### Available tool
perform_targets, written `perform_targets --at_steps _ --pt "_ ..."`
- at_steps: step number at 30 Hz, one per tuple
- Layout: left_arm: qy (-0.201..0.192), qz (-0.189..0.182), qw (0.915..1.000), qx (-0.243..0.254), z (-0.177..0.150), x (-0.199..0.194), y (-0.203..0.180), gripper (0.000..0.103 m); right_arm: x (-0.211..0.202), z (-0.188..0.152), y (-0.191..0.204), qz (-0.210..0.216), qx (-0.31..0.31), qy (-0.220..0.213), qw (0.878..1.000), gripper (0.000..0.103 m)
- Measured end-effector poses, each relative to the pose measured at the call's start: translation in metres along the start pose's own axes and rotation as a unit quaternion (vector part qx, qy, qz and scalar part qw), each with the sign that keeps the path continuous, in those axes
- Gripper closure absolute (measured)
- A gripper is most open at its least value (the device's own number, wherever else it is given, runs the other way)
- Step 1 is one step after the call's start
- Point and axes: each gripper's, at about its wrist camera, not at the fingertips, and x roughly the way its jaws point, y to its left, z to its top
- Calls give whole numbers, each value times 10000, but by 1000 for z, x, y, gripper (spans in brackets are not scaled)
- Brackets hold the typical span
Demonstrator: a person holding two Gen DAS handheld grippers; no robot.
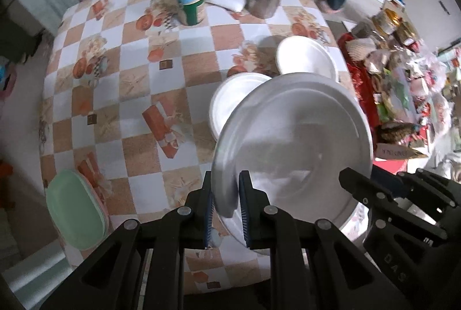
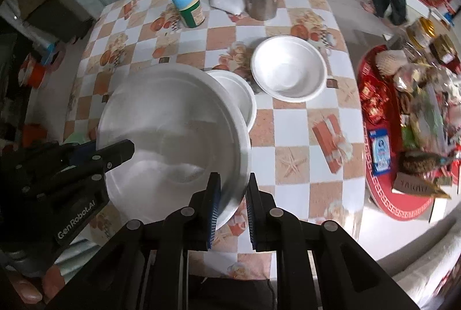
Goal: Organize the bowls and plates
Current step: 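Lower the white plate onto the green plate and open the left tool, then move the open left tool toward the white bowl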
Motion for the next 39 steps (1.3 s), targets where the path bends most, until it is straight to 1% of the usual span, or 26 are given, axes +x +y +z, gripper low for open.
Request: perform_targets --at_steps 6,7,8,10,11,12,13,14,16,19,22,25,31,34,39 --pt "78 198 9995 -230 24 18 0 85 21 24 -3 90 -257 106 9996 84" --pt "115 268 9993 -232 29 25 0 80 26 30 -5 105 -269 129 9995 84" --pt "171 342 9990 -232 34 33 0 67 31 35 -7 117 -269 154 9995 84" --pt "202 659 9974 -214 41 49 2 55 42 46 -10 134 -252 217 9994 84" --pt "204 884 9957 -171 43 56 5 55 47 50 -11 94 -262 237 9993 84" --pt "235 974 9948 -184 42 59 8 55 53 54 -13 48 -289 260 9992 84" --pt "288 952 9946 -285 41 61 14 55 62 58 -14 14 -330 335 9989 84" --pt "313 842 9950 -427 39 60 20 55 67 60 -17 17 -339 425 9985 84" --pt "305 772 9946 -622 33 56 29 55 73 59 -25 98 -277 616 9977 84" --pt "268 634 9950 -722 23 48 30 54 65 51 -38 80 -158 529 9984 84" --pt "191 529 9965 -620 16 38 20 54 56 38 -51 172 69 550 9983 84" --pt "114 419 9977 -516 14 30 9 55 45 23 -60 230 262 483 9982 84" --pt "-115 259 9995 -152 21 10 -19 54 32 11 -75 265 626 370 9970 83" --pt "-233 275 9994 6 24 0 -33 54 24 8 -83 249 761 329 9962 83" --pt "-406 318 9986 141 27 -11 -44 54 12 3 -92 292 924 186 9951 83"
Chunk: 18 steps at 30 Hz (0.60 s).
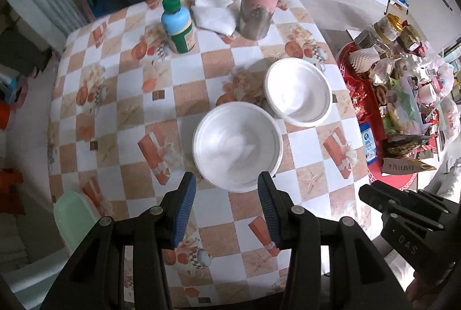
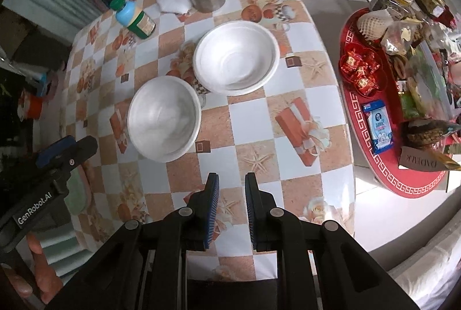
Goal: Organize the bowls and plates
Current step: 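Move the open left tool toward the white bowl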
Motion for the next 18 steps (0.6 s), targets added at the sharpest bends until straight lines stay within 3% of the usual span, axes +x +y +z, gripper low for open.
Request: perform_targets --at_steps 2,3,4,7,18 --pt "-17 4 10000 9 0 -2 -1 54 -1 0 -5 -28 67 -24 10000 71" --pt "-27 14 10000 15 1 -3 -1 54 -3 -1 -9 -24 123 -45 9999 43" --pt "-36 35 10000 24 0 -3 -1 54 -5 -1 -11 -21 150 -90 9998 28" --pt "-27 74 10000 47 -1 -3 -1 54 -13 -1 -11 -67 83 -322 9994 28" --pt "-39 138 9999 69 2 -3 -3 54 -12 1 -17 21 172 -299 9994 28"
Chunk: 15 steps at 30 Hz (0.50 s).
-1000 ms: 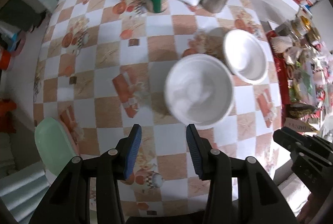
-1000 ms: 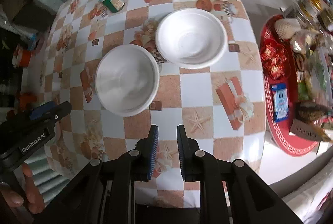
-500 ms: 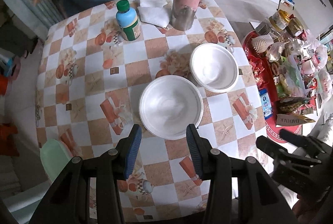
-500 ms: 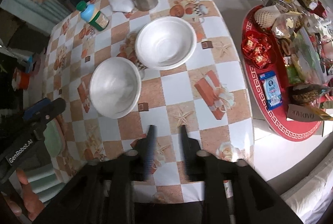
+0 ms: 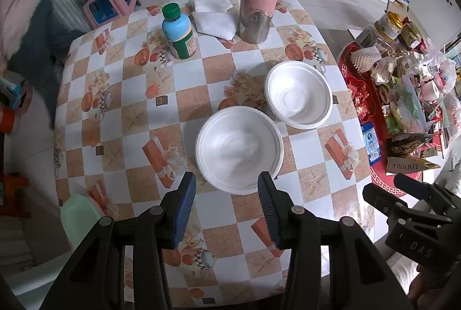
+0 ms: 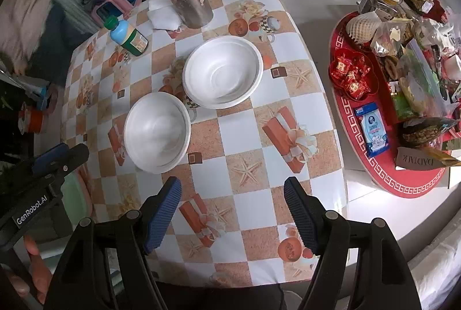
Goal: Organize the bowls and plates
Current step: 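Move the open left tool toward the white bowl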
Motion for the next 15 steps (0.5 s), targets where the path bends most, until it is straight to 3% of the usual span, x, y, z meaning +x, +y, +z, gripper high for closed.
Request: perform_targets --at_steps 15 --pt "-73 -36 9999 88 13 -9 -7 54 -8 4 -11 25 61 -83 9999 28"
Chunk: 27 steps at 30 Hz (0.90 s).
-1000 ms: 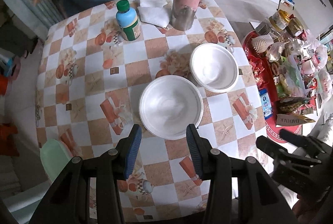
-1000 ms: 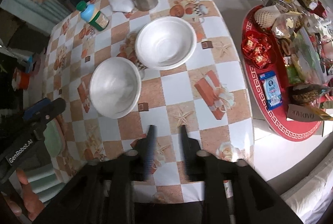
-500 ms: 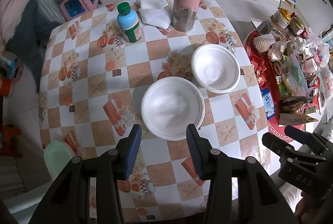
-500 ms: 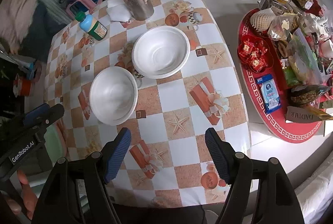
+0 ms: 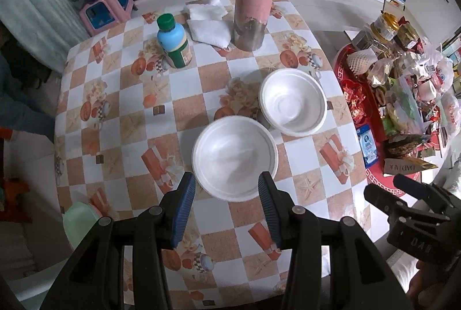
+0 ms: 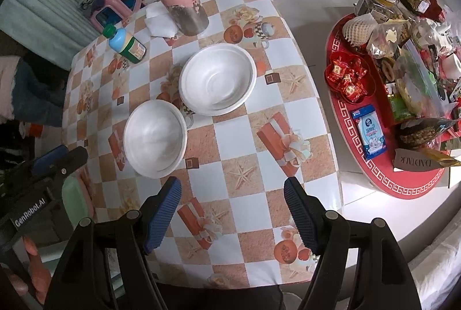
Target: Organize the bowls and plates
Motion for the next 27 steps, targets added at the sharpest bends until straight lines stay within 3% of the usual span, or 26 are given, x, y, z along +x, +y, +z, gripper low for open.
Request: perform_targets --at_steps 9,19,27 --pt "114 -275 9996 21 33 8 -8 54 -2 13 -11 29 49 -43 10000 28" --pt "633 -312 9975 -31 67 71 -26 54 16 50 -27 -145 102 37 9998 28" --pt "950 -280 9950 -100 87 121 -35 54 59 85 -34 -133 227 317 9992 28"
